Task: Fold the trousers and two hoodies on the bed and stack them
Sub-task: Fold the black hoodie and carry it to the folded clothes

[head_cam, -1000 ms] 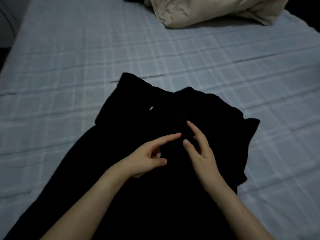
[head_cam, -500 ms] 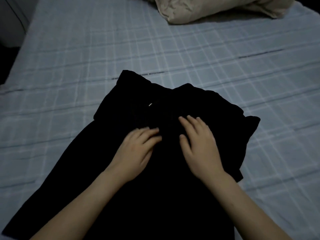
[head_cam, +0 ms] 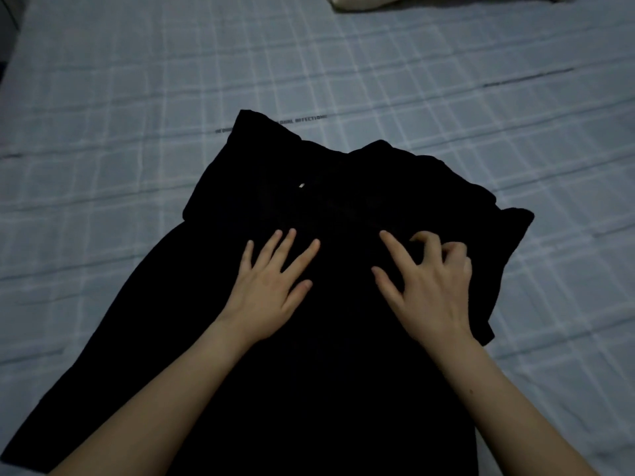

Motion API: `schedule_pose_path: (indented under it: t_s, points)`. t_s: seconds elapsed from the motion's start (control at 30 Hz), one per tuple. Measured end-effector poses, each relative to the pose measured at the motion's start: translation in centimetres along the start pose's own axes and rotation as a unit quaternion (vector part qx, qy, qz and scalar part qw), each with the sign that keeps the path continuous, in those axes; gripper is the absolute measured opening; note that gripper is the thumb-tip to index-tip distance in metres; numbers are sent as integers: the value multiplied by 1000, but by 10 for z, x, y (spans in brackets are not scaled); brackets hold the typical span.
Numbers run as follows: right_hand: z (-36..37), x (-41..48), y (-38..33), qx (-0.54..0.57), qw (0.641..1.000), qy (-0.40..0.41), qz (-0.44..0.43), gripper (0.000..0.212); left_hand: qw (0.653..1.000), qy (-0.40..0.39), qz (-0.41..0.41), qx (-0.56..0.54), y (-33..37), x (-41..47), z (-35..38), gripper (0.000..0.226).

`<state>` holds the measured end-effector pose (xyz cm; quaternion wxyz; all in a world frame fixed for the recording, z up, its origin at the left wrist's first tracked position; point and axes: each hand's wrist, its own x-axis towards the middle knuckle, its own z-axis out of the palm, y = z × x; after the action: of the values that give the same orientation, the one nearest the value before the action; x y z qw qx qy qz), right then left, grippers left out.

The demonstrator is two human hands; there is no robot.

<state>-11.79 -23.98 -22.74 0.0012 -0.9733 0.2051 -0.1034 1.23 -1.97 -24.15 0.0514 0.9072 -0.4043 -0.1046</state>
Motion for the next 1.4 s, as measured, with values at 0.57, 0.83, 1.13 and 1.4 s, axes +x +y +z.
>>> schedule_pose_path:
  t_s: [0.57, 0.83, 1.13, 1.4]
  points:
    - [59, -30, -25, 49, 994, -79, 55, 66, 997, 10, 41, 63, -49, 47, 18, 60]
    - [1, -78, -76, 76, 991, -71, 89, 59, 996, 15, 81, 26, -35, -57, -8, 62]
    - [27, -178, -95, 55, 987, -143, 59, 57, 996, -18, 60, 64, -41, -142, 44, 60]
    - [-63, -273, -177, 282, 949, -81, 115, 43, 991, 1, 60, -117, 4, -258, 19, 46]
